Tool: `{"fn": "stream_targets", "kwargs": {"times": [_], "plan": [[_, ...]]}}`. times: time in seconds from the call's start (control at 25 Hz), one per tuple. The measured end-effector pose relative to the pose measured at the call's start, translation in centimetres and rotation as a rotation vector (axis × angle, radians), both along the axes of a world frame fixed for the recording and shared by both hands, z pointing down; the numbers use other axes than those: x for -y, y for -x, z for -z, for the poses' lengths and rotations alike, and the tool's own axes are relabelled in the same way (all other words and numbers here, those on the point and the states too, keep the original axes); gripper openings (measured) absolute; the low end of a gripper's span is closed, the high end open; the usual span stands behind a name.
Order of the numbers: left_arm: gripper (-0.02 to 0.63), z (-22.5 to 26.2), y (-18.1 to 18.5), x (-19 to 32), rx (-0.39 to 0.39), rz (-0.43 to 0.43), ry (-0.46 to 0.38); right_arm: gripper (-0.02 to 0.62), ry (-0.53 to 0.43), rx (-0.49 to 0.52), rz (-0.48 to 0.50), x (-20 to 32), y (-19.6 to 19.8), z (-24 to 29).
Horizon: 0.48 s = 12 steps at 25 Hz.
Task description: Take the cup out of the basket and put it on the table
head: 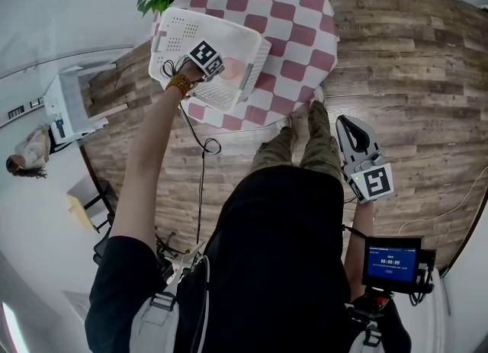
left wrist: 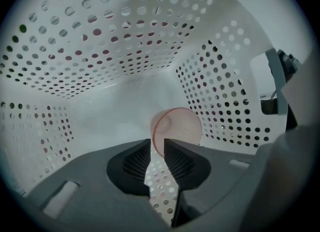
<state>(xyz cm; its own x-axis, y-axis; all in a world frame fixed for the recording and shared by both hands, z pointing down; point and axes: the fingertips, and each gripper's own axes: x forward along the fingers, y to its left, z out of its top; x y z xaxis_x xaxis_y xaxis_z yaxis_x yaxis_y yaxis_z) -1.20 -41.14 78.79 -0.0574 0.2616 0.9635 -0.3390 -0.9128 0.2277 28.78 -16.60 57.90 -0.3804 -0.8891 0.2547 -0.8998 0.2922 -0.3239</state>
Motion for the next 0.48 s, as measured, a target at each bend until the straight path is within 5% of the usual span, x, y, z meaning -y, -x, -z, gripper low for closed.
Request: {"fn": "stream_targets", "kwargs": {"times": [0.48], "plan": [[0.031,0.26,0.09,-0.27,0.007,-0.031,0.001,0.012,0.001,0.000,0.010,0.22,0.08,0.02]]}}
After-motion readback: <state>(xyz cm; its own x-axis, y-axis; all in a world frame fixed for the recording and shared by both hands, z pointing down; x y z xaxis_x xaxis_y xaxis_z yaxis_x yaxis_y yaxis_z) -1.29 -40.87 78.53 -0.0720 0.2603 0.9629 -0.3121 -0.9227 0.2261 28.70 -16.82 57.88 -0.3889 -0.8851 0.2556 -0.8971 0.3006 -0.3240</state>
